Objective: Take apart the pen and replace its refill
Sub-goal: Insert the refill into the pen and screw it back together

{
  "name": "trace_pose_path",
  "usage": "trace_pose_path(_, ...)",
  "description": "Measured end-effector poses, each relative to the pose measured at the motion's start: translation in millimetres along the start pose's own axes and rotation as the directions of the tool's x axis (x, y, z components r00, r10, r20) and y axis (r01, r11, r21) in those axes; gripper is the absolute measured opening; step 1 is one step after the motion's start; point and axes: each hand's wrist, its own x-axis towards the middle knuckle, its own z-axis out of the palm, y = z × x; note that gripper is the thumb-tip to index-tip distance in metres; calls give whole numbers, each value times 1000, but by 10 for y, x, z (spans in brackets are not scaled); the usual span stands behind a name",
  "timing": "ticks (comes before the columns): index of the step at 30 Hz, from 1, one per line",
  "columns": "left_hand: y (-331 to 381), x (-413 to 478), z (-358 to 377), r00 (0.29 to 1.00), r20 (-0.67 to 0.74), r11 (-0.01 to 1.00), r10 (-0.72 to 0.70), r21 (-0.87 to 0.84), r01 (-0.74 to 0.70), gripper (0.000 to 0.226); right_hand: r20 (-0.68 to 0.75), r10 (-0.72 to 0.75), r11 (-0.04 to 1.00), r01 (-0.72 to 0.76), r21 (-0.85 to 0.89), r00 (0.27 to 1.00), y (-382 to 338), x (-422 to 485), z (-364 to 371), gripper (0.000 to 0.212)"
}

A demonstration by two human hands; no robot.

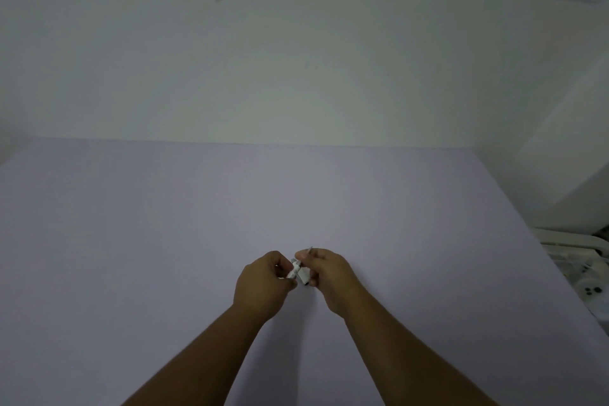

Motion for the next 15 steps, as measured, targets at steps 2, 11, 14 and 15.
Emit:
trace_pose_path(2,16,2,2,1000,-1,1000,9,3,-9,11,-24,-16,999,15,-50,1000,-20,-10,6,19)
trace_pose_path(11,16,-2,24,999,20,996,-29,-81,30,11,-27,-22,996,20,-92,999,-71,-30,3,8)
trace_pose_path(14,-2,-4,33,1000,-7,997,-12,-77,12,12,-53,-23,994,17,-112,998,-84,-24,33,10)
trace_pose_path(15,-14,1,37,1000,-11,997,-12,-81,11,12,-62,-16,993,9,-114,998,-91,-19,45,15)
